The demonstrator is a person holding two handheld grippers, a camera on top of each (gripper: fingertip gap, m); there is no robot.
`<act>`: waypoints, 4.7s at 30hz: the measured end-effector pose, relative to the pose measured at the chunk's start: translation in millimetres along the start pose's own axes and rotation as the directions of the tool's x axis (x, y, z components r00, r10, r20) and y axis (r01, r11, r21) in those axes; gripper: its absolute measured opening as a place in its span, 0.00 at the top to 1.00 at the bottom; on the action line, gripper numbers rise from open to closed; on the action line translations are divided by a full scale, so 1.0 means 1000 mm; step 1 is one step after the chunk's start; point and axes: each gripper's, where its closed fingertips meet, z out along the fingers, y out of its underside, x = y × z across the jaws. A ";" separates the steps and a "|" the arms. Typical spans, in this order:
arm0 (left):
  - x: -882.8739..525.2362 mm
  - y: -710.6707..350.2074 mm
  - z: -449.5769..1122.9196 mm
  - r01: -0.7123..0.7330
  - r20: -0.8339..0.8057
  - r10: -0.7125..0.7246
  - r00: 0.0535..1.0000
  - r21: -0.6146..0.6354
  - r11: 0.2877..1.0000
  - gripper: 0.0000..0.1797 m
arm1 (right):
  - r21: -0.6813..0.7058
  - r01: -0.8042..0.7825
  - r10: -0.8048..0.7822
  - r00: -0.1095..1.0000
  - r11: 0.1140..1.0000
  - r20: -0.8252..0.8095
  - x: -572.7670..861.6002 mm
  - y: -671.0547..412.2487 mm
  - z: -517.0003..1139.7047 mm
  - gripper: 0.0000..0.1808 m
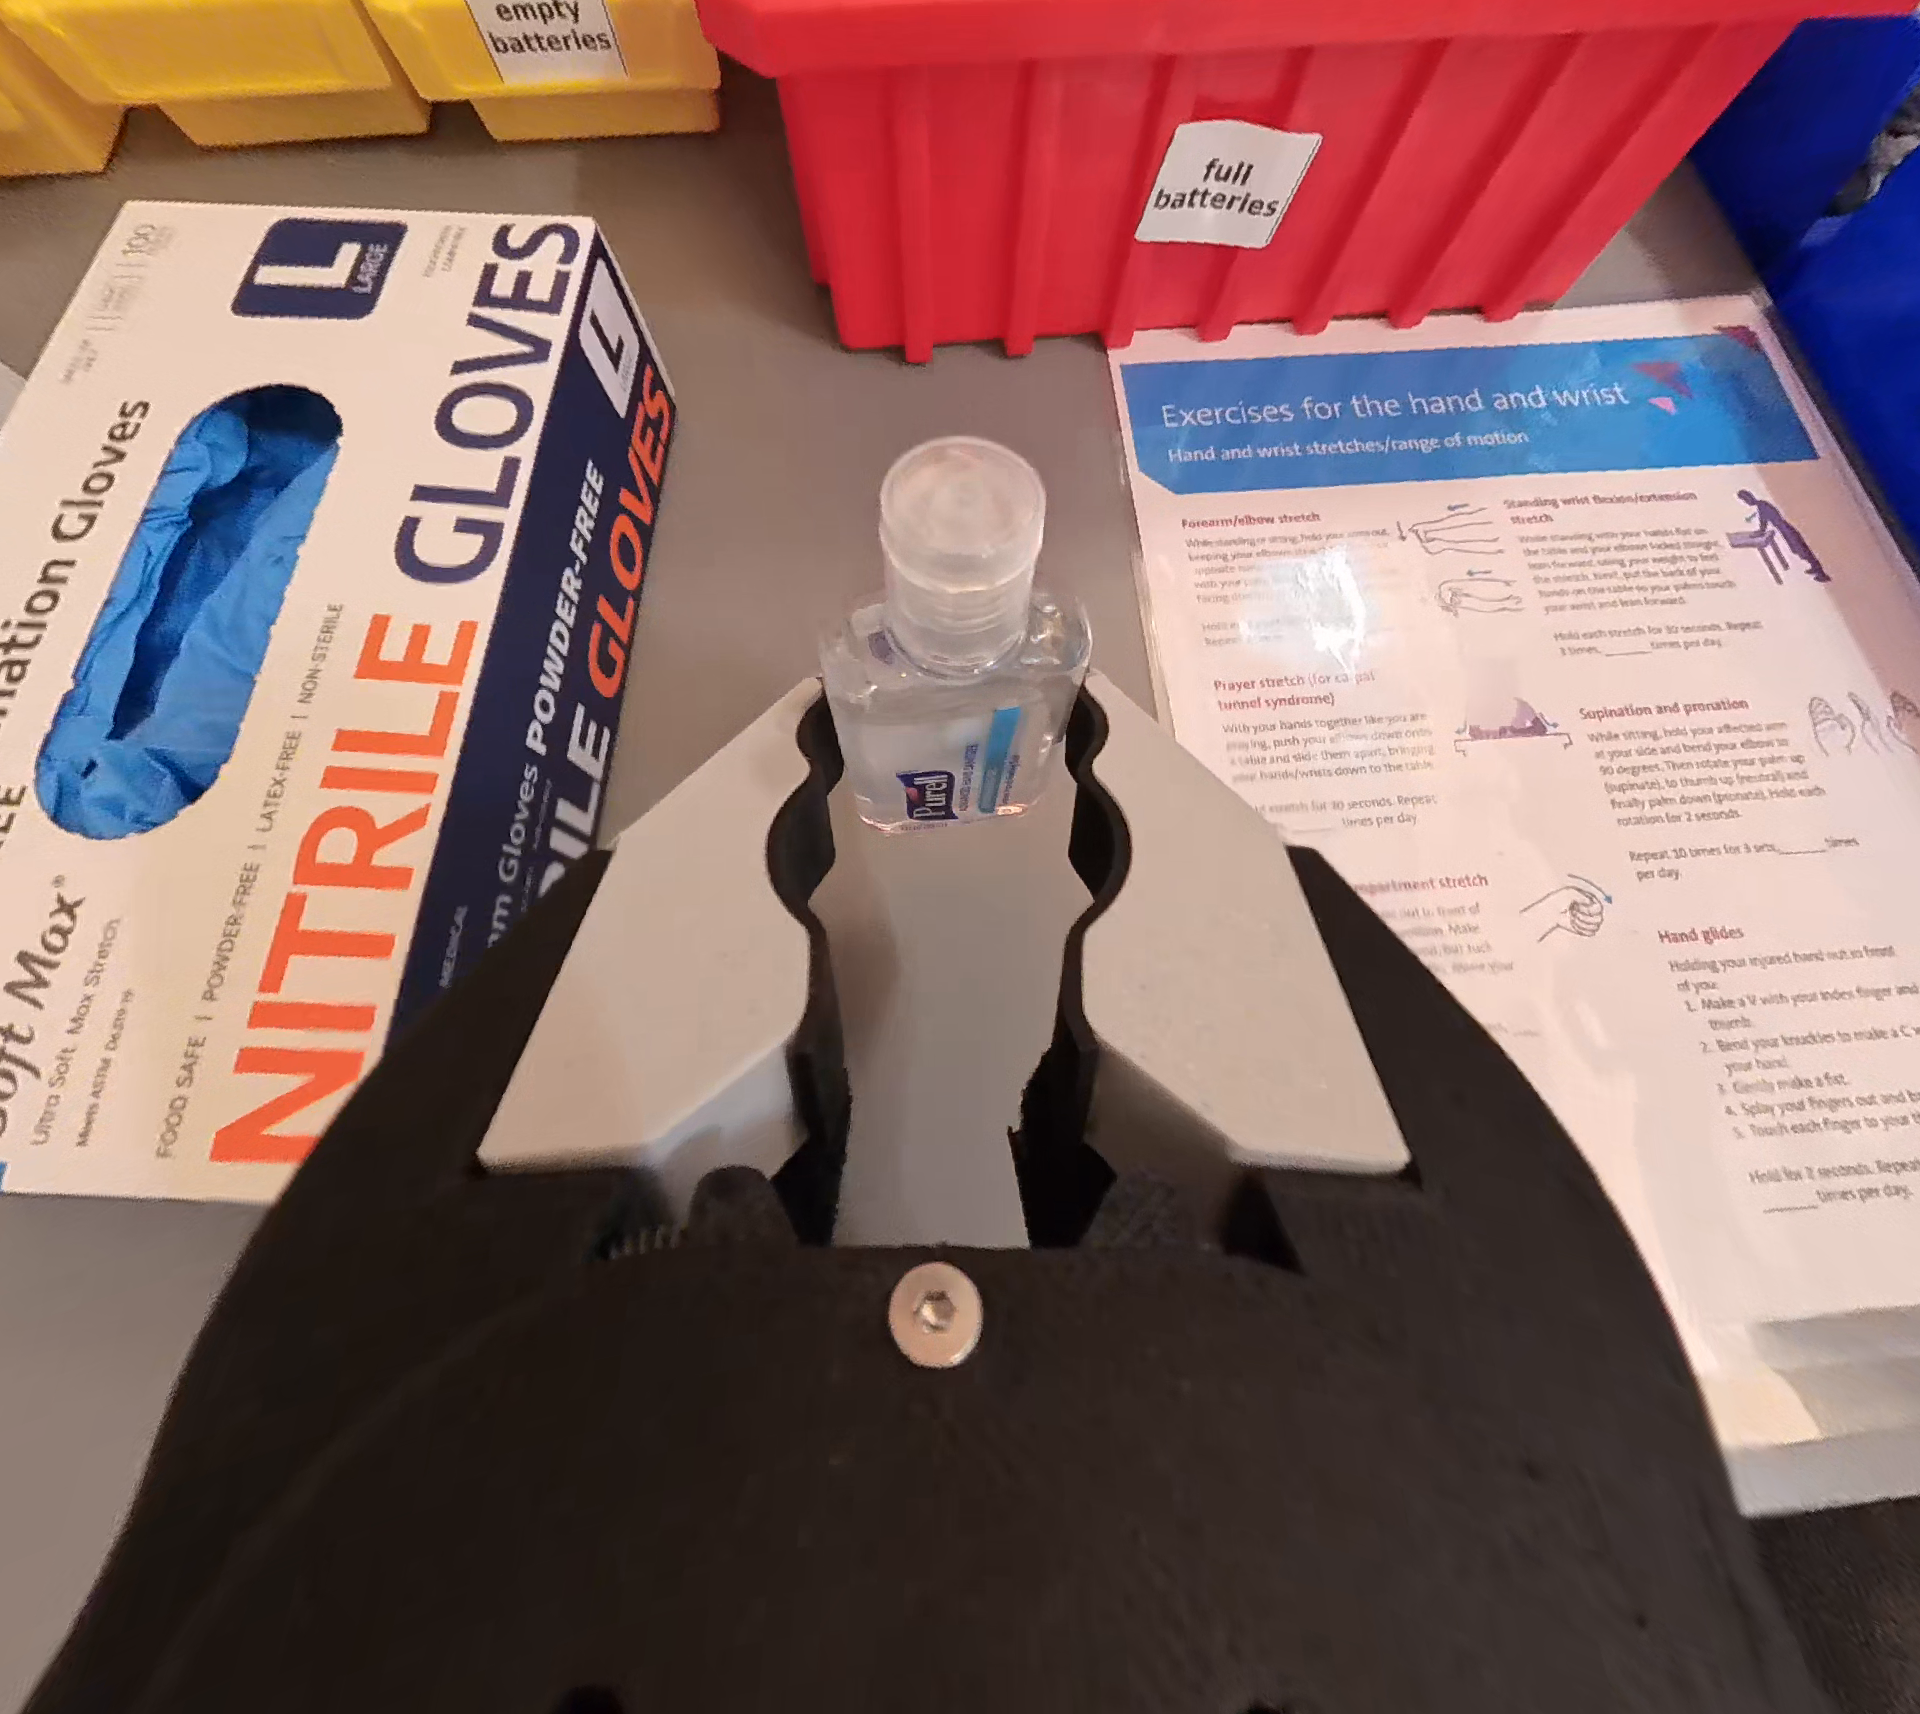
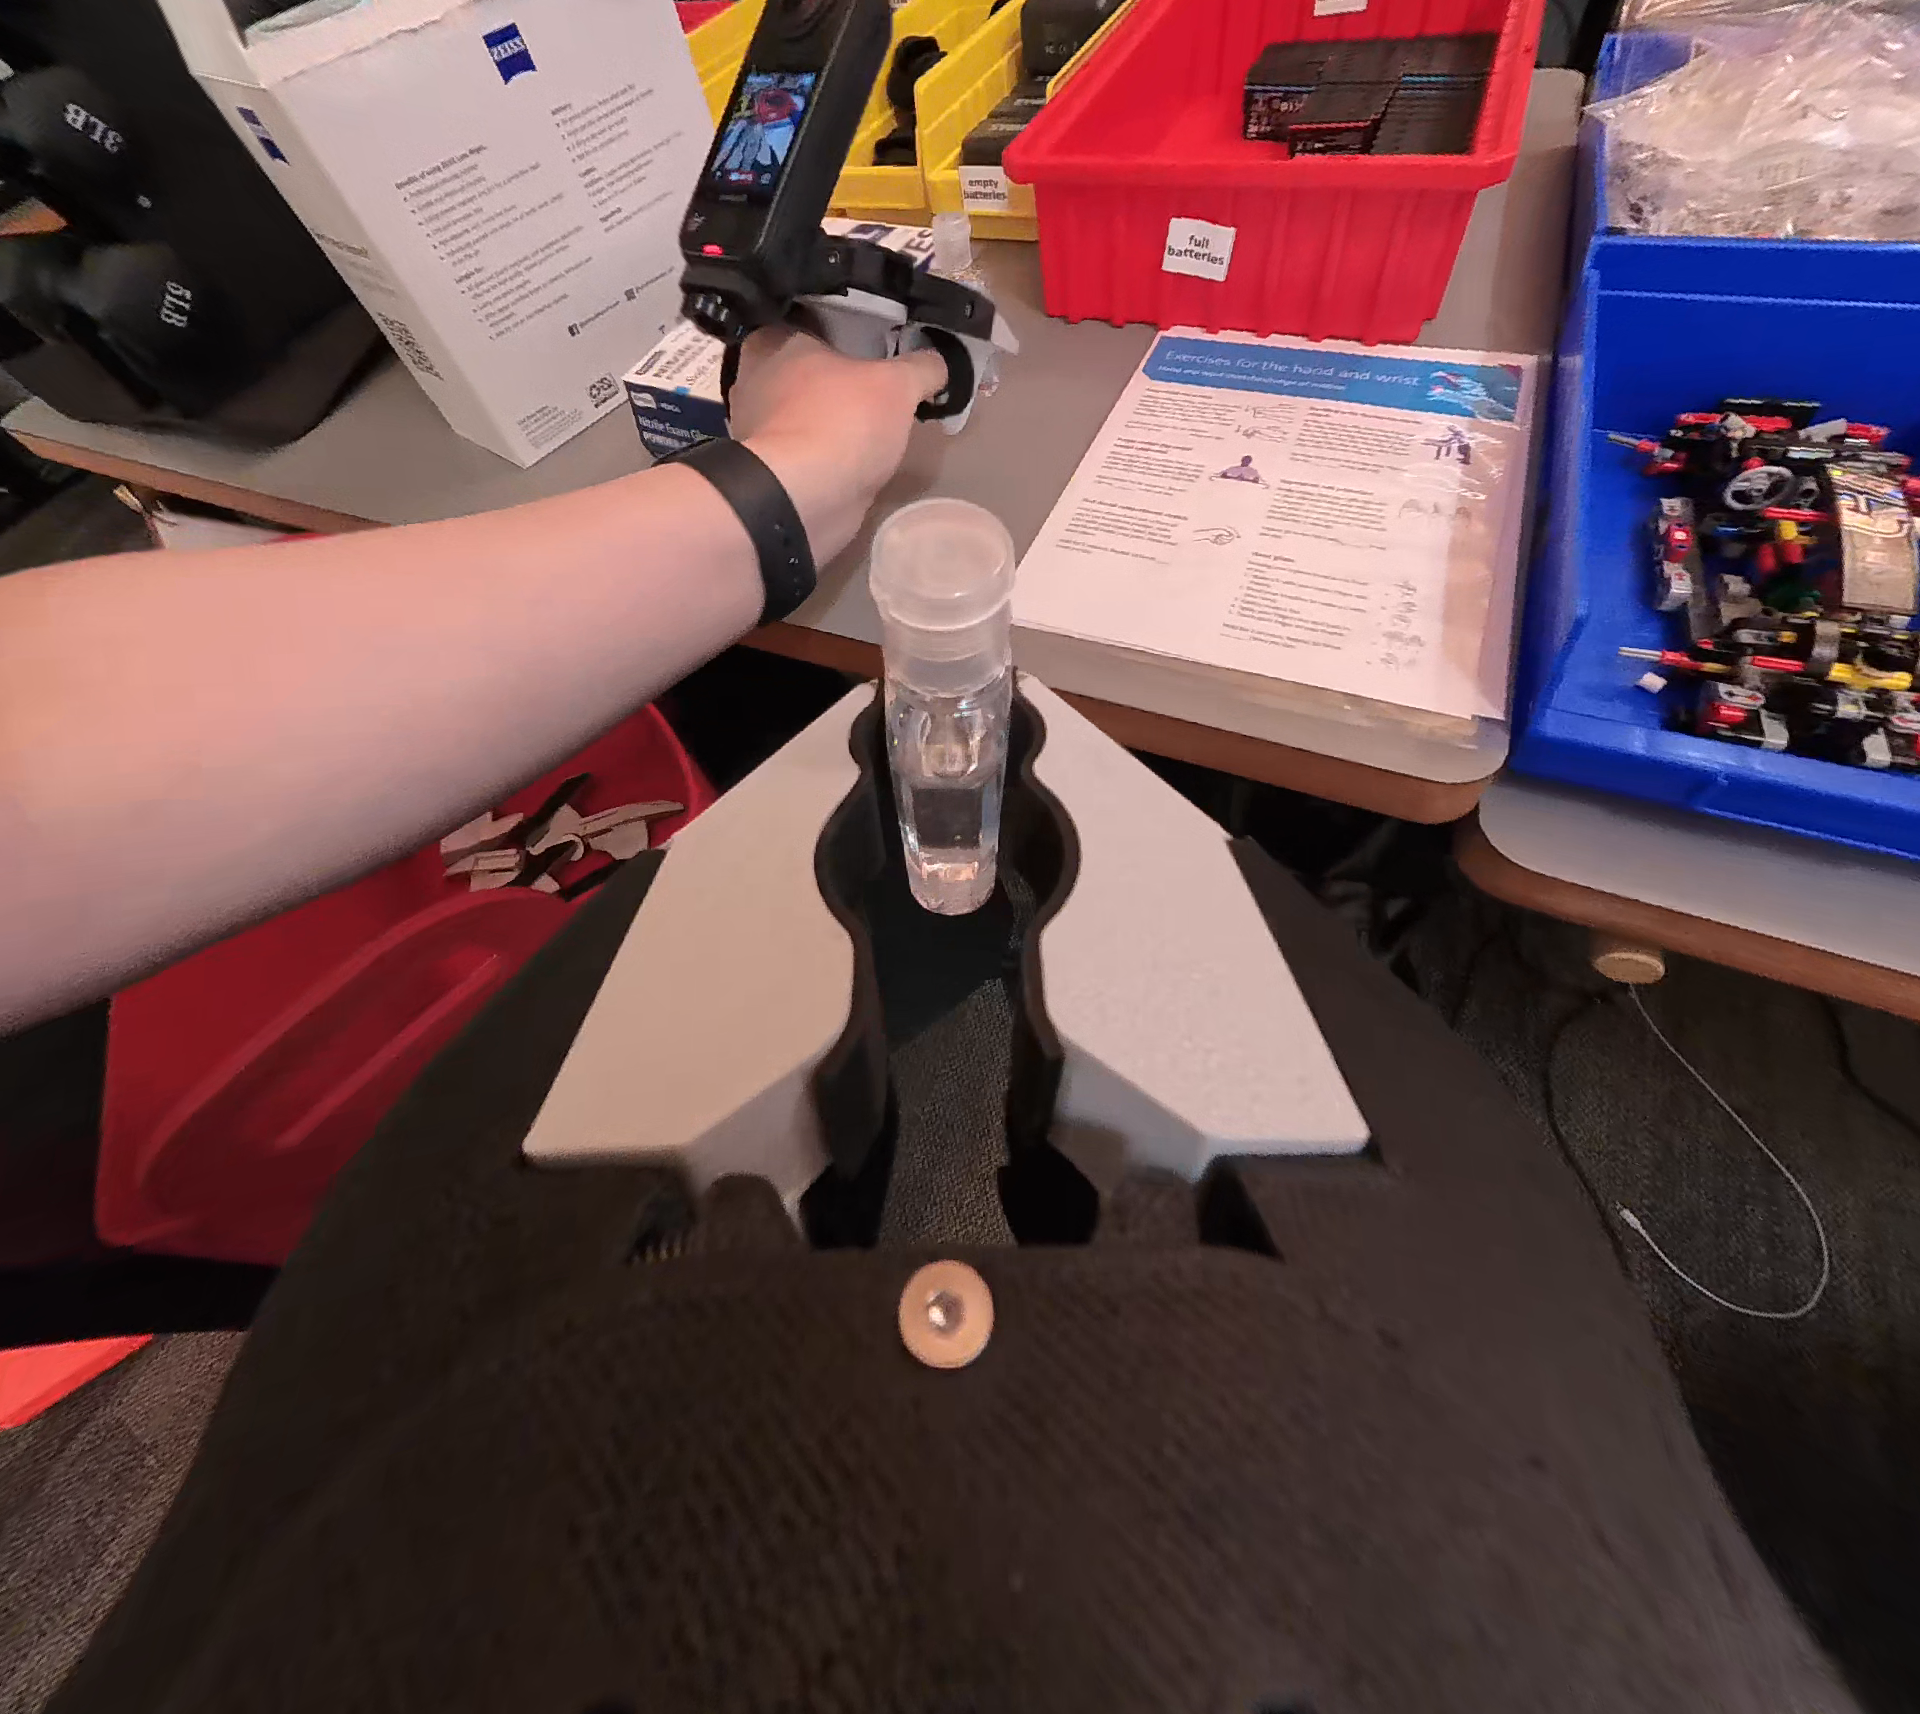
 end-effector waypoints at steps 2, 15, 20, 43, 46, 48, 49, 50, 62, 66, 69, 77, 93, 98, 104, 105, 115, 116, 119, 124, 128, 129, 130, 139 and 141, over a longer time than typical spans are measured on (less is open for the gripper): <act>0.000 0.004 -0.008 0.005 0.000 -0.005 1.000 -0.009 1.000 0.77 | -0.001 0.005 -0.005 1.000 1.000 0.006 0.000 0.001 0.005 0.89; -0.006 0.033 0.005 0.032 0.042 -0.030 0.999 -0.052 0.998 0.77 | -0.021 -0.010 0.011 0.999 1.000 0.052 -0.003 0.013 0.028 0.89; -0.006 0.040 0.012 0.061 0.016 -0.060 0.998 -0.062 0.996 0.77 | -0.025 -0.016 0.017 0.999 1.000 0.050 -0.001 0.015 0.030 0.89; -0.011 0.057 0.013 0.047 -0.007 -0.048 0.999 -0.095 0.994 0.76 | -0.021 -0.029 0.030 0.998 0.999 0.062 -0.005 0.010 0.040 0.89; -0.013 0.060 0.012 0.045 -0.015 -0.046 0.999 -0.102 0.994 0.74 | -0.022 -0.025 0.026 0.998 0.999 0.061 -0.005 0.011 0.040 0.89; -0.012 0.061 0.012 0.053 -0.031 -0.056 0.998 -0.094 0.994 0.72 | -0.024 -0.027 0.029 0.998 0.999 0.060 -0.005 0.012 0.041 0.89; -0.011 0.061 0.011 0.053 -0.039 -0.057 0.998 -0.095 0.994 0.69 | -0.025 -0.029 0.031 0.998 0.999 0.061 -0.005 0.012 0.042 0.89; -0.011 0.061 0.010 0.049 -0.039 -0.053 0.998 -0.095 0.994 0.66 | -0.025 -0.031 0.032 0.998 0.999 0.060 -0.004 0.012 0.043 0.89; -0.016 0.027 -0.101 0.100 -0.128 -0.077 0.989 0.185 0.978 0.54 | 0.163 -0.081 0.083 0.997 0.983 -0.004 0.050 -0.063 0.096 0.90; -0.029 0.007 -0.151 0.139 -0.156 -0.095 0.983 0.305 0.942 0.55 | 0.300 -0.038 0.054 0.998 0.953 -0.045 0.073 -0.123 0.110 0.90; -0.037 0.002 -0.184 0.119 -0.154 -0.067 0.986 0.359 0.926 0.55 | 0.363 0.027 -0.014 0.999 0.931 -0.038 0.075 -0.169 0.124 0.90; -0.047 0.007 -0.254 -0.036 -0.055 0.072 0.996 0.485 0.874 0.60 | 0.400 0.176 -0.232 0.968 0.899 0.095 0.041 -0.255 0.184 0.90; -0.066 0.059 -0.309 0.021 -0.201 0.063 0.978 0.394 0.919 0.62 | 0.141 0.247 -0.274 0.675 0.959 0.685 -0.024 -0.212 0.300 0.89; -0.085 0.076 -0.298 0.037 -0.136 0.016 0.991 0.372 0.928 0.60 | 0.117 0.273 -0.262 0.590 0.955 0.764 -0.030 -0.191 0.309 0.89; -0.090 0.076 -0.295 0.074 -0.153 -0.017 0.988 0.378 0.923 0.60 | 0.074 0.364 -0.272 0.528 0.928 0.804 -0.036 -0.154 0.322 0.89; -0.089 0.075 -0.295 0.077 -0.157 -0.018 0.987 0.378 0.923 0.60 | 0.066 0.378 -0.272 0.523 0.924 0.808 -0.037 -0.149 0.324 0.89; -0.083 0.075 -0.286 0.122 -0.195 -0.052 0.980 0.366 0.922 0.61 | 0.023 0.440 -0.262 0.491 0.898 0.831 -0.036 -0.104 0.334 0.90; -0.082 0.075 -0.286 0.123 -0.198 -0.052 0.979 0.369 0.921 0.61 | 0.018 0.437 -0.255 0.490 0.899 0.834 -0.035 -0.100 0.334 0.90; -0.080 0.081 -0.285 0.113 -0.198 -0.044 0.979 0.349 0.930 0.61 | 0.004 0.440 -0.241 0.485 0.898 0.840 -0.034 -0.088 0.335 0.90; -0.084 0.082 -0.285 0.110 -0.193 -0.045 0.980 0.345 0.932 0.61 | 0.028 0.438 -0.248 0.454 0.898 0.856 -0.038 -0.075 0.328 0.90; -0.083 0.080 -0.287 0.115 -0.204 -0.045 0.978 0.346 0.931 0.61 | 0.060 0.463 -0.284 0.432 0.884 0.856 -0.042 -0.069 0.325 0.90; -0.082 0.080 -0.287 0.112 -0.203 -0.042 0.978 0.347 0.931 0.61 | 0.065 0.475 -0.295 0.428 0.878 0.854 -0.044 -0.066 0.326 0.90; -0.082 0.080 -0.287 0.108 -0.200 -0.039 0.979 0.348 0.931 0.61 | 0.071 0.483 -0.303 0.422 0.873 0.855 -0.045 -0.064 0.325 0.90; -0.075 0.085 -0.287 0.102 -0.208 -0.031 0.978 0.340 0.935 0.61 | 0.092 0.508 -0.333 0.408 0.857 0.850 -0.048 -0.058 0.328 0.89; -0.075 0.085 -0.289 0.102 -0.208 -0.031 0.978 0.340 0.935 0.61 | 0.093 0.504 -0.333 0.409 0.858 0.850 -0.047 -0.058 0.328 0.89</act>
